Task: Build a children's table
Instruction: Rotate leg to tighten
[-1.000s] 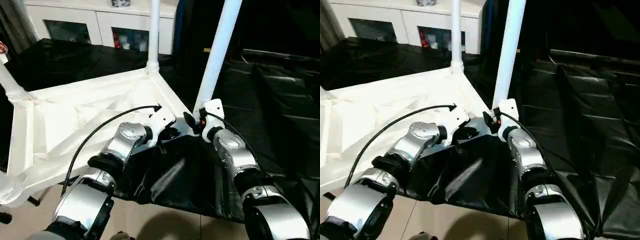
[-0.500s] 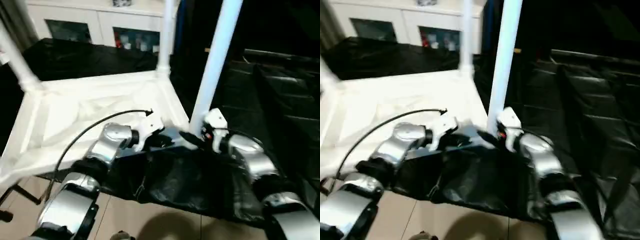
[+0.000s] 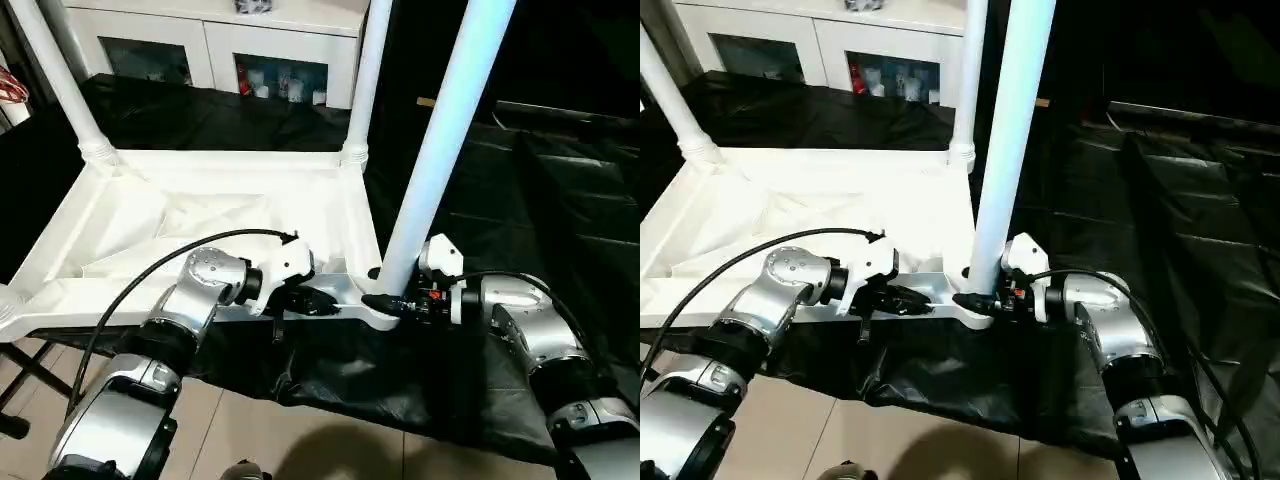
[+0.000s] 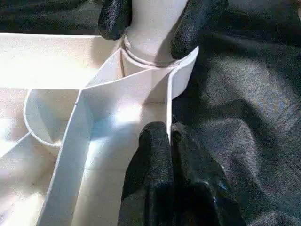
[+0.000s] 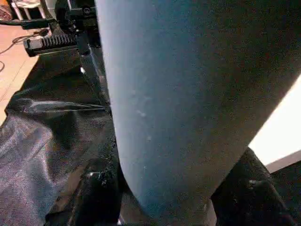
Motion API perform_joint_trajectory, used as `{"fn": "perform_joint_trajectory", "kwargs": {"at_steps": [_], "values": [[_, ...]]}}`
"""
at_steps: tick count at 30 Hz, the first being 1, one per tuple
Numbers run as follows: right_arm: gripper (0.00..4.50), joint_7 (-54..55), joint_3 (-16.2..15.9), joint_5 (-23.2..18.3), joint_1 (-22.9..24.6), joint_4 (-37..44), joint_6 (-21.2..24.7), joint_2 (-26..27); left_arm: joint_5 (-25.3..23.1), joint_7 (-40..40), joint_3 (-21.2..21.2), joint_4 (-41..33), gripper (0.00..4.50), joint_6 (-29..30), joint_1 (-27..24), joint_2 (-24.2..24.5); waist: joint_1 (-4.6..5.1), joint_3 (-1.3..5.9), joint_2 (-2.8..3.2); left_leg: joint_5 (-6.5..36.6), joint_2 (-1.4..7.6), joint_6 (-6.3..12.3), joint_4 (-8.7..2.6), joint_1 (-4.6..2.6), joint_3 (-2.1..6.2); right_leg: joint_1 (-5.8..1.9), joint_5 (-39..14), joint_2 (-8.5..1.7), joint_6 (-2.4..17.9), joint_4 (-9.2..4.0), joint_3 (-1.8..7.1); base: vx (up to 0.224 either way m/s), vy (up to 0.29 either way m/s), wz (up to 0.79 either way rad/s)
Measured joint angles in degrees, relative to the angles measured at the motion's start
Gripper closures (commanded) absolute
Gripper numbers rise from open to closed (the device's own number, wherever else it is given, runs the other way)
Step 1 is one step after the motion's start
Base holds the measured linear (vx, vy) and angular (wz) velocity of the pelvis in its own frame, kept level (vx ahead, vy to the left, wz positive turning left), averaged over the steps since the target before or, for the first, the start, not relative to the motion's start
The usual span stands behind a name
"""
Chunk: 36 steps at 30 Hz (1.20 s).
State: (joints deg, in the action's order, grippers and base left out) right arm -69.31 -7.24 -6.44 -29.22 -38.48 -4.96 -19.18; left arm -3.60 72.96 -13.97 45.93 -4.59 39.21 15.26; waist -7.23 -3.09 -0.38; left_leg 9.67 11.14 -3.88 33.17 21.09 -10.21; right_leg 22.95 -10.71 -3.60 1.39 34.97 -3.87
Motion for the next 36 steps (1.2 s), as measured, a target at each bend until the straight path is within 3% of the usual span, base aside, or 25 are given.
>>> {"fn": "perform_joint_trajectory", "kwargs": {"at_steps": [5,9,12,16,17,18,20,36], "values": [[2.54,8.77,1.43,0.68,0.36,0.06,2.39,1.74,-1.11,-5.93,0.25,3.20,4.50,0.15,1.60,-1.97,-0.04,0.07,-0.01,0.00,-0.02,0.00,0.01,-0.21,0.00,-0.22,-0.06,-0.01,-0.11,-0.02,0.02,0.000,0.000,0.00],[2.54,19.60,3.08,1.98,-0.43,-1.76,3.69,4.89,-2.25,-12.17,0.39,5.46,4.50,1.46,2.98,-3.91,0.77,0.07,-0.01,0.00,-0.13,-0.01,-0.02,-0.45,0.01,-0.36,-0.18,-0.12,-0.32,-0.05,0.03,0.000,0.000,0.00],[2.54,34.50,5.97,3.36,-4.04,-6.80,5.33,9.74,-3.68,-20.72,0.91,10.76,4.50,3.36,6.60,-7.26,1.55,0.02,0.05,0.00,-0.18,-0.01,-0.02,-0.67,0.04,-0.53,-0.20,-0.18,-0.35,-0.26,-0.05,0.000,0.000,0.00],[2.54,45.50,7.44,3.89,-6.23,-9.17,6.89,12.05,-3.94,-27.01,1.45,14.33,4.50,3.62,8.39,-10.76,2.19,0.06,0.22,0.00,-0.29,0.00,-0.45,-0.70,0.09,-0.80,-0.19,-0.22,-0.34,-1.35,-0.19,0.000,0.000,0.00],[2.54,46.61,7.48,3.93,-6.33,-9.31,6.89,12.30,-4.00,-27.50,1.45,15.06,4.50,3.39,8.77,-11.02,2.19,0.08,0.25,0.00,-0.30,0.00,-0.47,-0.71,0.09,-0.86,-0.19,-0.22,-0.33,-1.45,-0.18,0.000,0.000,0.00],[1.98,47.21,7.51,3.94,-6.33,-9.34,6.82,12.49,-4.03,-27.64,1.45,15.39,4.50,3.19,8.91,-11.08,2.19,0.08,0.26,0.00,-0.30,0.00,-0.48,-0.74,0.07,-0.91,-0.17,-0.22,-0.31,-1.48,-0.15,0.000,0.000,0.00],[1.98,47.93,7.86,4.55,-6.26,-9.46,6.26,12.95,-4.10,-27.73,1.45,16.20,4.50,2.28,9.20,-11.10,2.16,0.08,0.26,0.00,-0.32,0.00,-0.48,-0.82,0.06,-0.98,-0.14,-0.22,-0.27,-1.48,-0.13,0.000,0.000,0.00],[0.44,47.49,7.79,5.03,-5.24,-8.77,4.38,14.25,-5.06,-30.05,1.70,17.28,4.50,-0.77,9.75,-10.48,2.18,0.07,0.23,0.00,-0.23,-0.01,-0.84,-0.99,0.06,-0.93,0.63,-0.11,-0.01,-1.47,-0.14,0.000,0.000,0.00]]}}
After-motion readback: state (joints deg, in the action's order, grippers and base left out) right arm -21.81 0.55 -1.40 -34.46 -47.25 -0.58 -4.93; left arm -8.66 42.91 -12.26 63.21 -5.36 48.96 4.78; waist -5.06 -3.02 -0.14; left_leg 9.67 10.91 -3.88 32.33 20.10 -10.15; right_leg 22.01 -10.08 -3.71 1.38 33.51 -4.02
